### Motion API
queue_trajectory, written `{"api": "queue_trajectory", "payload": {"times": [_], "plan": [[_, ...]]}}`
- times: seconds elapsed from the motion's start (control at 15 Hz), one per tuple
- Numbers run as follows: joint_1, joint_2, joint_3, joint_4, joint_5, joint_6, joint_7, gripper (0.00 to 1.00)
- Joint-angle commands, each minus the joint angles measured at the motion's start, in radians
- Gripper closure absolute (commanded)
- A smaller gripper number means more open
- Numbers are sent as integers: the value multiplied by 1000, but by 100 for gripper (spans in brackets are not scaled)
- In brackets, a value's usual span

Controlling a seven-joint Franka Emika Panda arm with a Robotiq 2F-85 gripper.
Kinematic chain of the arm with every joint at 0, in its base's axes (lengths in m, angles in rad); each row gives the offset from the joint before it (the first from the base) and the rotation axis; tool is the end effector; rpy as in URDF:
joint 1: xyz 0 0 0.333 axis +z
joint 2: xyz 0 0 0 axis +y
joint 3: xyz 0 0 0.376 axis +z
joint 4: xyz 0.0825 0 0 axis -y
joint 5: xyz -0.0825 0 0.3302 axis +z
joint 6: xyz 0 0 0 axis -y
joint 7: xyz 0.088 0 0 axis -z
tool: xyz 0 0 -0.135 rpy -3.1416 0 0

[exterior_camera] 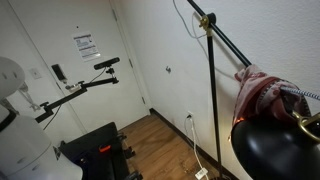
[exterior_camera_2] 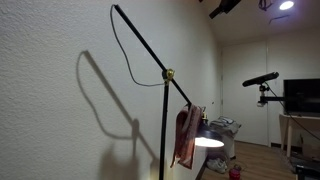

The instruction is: Move the lamp upwards

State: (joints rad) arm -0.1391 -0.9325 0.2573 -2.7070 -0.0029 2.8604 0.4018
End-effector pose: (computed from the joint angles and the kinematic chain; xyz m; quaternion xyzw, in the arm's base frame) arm 0.2517 0.0687 0.6415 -0.8500 0.1115 -0.5145 0.0178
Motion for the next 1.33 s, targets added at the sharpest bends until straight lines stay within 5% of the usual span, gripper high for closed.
{"api": "queue_trajectory", "payload": {"times": [0.0,0.27,0.67,0.73,1.27], "plan": [[-6,-1,6,2,19,-3,-14,0],[20,36,-19,5,30,57,-32,0],[107,143,-41,31,47,387,-90,0],[111,165,-39,42,58,409,-87,22],[51,272,-5,151,165,342,-43,80]]}}
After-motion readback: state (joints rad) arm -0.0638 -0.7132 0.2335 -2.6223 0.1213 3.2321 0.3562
